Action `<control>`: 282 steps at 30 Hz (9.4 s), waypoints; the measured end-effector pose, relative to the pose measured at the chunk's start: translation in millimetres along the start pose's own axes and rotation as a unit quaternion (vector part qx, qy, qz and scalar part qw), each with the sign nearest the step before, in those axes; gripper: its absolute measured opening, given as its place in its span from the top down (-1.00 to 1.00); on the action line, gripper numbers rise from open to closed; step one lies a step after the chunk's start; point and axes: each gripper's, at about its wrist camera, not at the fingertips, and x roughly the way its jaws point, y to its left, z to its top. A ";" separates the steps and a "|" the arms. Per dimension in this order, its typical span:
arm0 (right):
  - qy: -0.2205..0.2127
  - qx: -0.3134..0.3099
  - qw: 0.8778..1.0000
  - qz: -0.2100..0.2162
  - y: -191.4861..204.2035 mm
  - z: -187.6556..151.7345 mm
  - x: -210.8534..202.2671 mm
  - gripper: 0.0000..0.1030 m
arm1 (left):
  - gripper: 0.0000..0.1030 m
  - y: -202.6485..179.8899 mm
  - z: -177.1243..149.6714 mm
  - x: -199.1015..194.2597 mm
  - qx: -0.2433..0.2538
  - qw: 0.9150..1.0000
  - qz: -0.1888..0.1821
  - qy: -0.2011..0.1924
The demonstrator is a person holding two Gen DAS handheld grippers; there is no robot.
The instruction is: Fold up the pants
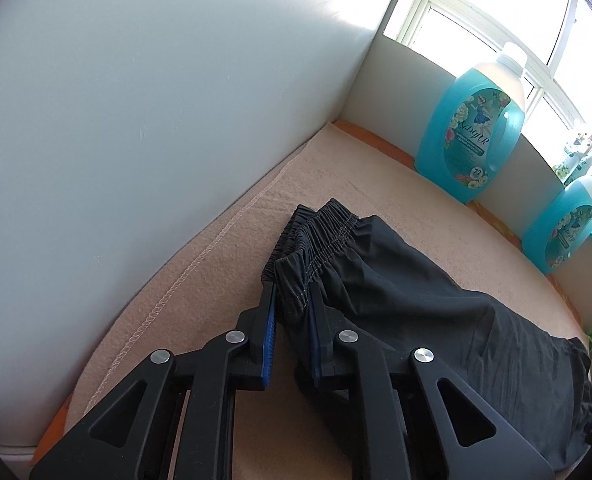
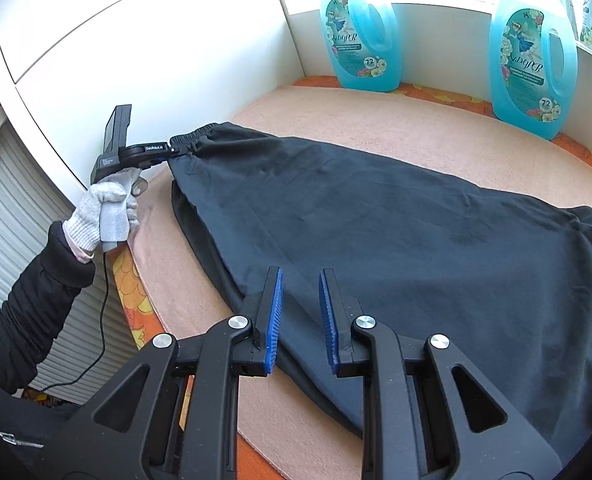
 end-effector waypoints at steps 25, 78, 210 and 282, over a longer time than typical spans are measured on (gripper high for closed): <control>-0.006 0.040 0.998 0.053 32.3 132.5 69.5 -0.17 | 0.76 -15.5 -9.0 -17.4 0.069 0.996 -0.035 -0.032; 0.175 -0.189 0.949 0.181 103.6 228.1 378.0 -0.49 | 0.72 -18.5 -13.0 5.5 0.106 0.994 -0.007 -0.003; -0.125 0.172 0.973 -0.087 -104.4 10.6 -101.3 -0.19 | 0.76 -192.3 -6.7 -106.8 0.184 0.942 -0.267 -0.090; -0.007 0.368 0.915 -0.165 -327.6 -112.1 -176.9 0.65 | 0.64 -301.8 -149.9 -42.9 0.366 0.891 -0.247 0.104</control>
